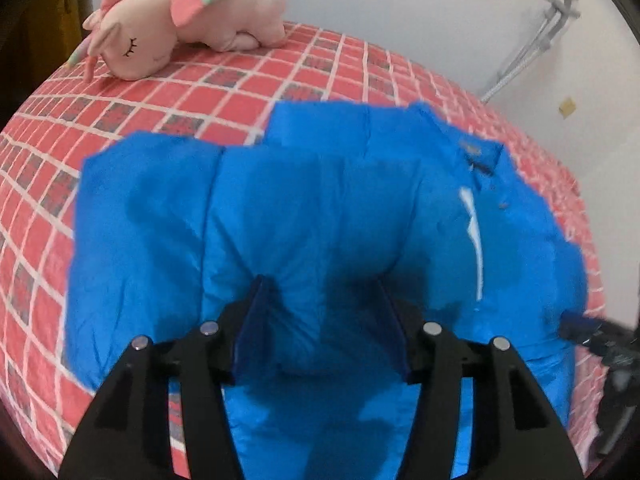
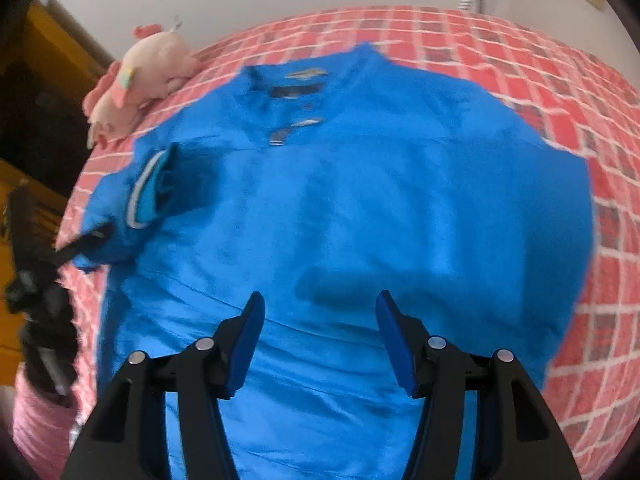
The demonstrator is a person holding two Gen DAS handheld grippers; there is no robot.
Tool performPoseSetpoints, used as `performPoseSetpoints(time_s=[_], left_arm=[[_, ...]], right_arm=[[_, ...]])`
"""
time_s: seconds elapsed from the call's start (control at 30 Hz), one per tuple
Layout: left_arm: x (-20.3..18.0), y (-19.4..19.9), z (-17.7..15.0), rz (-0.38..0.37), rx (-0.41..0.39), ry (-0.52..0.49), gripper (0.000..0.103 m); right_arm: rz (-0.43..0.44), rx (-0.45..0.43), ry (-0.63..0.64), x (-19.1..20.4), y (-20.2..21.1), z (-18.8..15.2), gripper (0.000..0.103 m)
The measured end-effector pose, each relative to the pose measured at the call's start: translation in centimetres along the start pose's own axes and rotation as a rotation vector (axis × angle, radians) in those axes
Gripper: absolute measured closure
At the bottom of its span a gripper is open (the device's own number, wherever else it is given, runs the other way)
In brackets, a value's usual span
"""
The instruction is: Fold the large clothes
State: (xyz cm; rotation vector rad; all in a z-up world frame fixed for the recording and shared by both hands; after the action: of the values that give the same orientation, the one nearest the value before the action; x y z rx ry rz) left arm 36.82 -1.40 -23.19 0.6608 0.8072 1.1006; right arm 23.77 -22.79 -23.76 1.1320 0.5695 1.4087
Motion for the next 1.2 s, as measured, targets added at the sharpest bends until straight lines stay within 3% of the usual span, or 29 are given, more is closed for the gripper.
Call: performPoseSetpoints(time_s=[0.13,0.33,0.53,0.63,0.7,0.73,0.87,1.0,1.2], left_arm=[[0.3,1.8,0.8,-0.040,-0.035,0.061,0.050],[3.6,5.2,2.5,0.127,-0.137,0.062,0.049],[6.2,6.4,2.6,0.186,-0.146,0.078,0.049],[7.0,6.8,2.2,0.199,-0.146,0.088,0.049],[7.4,6.8,2.1,0.203,-0.145,0.098,0.049],[7.6,6.9,2.1,0.204,-0.145,0.106,0.049],[7.4,7.0,2.3,0.202,-0.155,0.112,0.049],[6.5,7.0,2.3,0.189,-0.155,0.097,0.049],[3.7,5.8,2.2,0.149,-0.137,0.053,0.049]], right_arm=[[0.097,0.032,0.043,4.9,-1.3,2.0,0.036],[0.195,0.110,0.058,10.6,-5.6,4.3,0.030],[0.203,0.166,0.024,13.6,-9.7,5.0,0.028],[0.193,0.129,0.028,14.2,-10.0,5.8,0.045],[0.211,0.103,0.030,14.4,-9.6,6.3,0.071],[0.232,0.090,0.032,14.4,-9.1,6.4,0.074],[0.231,0.030,0.033,12.7,-6.6,6.6,0.079],[0.215,-0.028,-0.039,8.4,-3.0,6.1,0.079],[0.064,-0.098,-0.101,0.3,1.0,4.6,0.079]])
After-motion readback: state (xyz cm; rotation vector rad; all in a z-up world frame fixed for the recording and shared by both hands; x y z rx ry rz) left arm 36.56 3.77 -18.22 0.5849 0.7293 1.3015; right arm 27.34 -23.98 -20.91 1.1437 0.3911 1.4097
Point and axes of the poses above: each gripper's, at about its wrist camera, not at the fingertips, and y roughly against the way its jaws point, x to its left, z to its top, the point moved 8 cm from there along -y, roughly the way its jaws point, and after that the axes turned 8 degrees about -x, right-handed, at the moved point
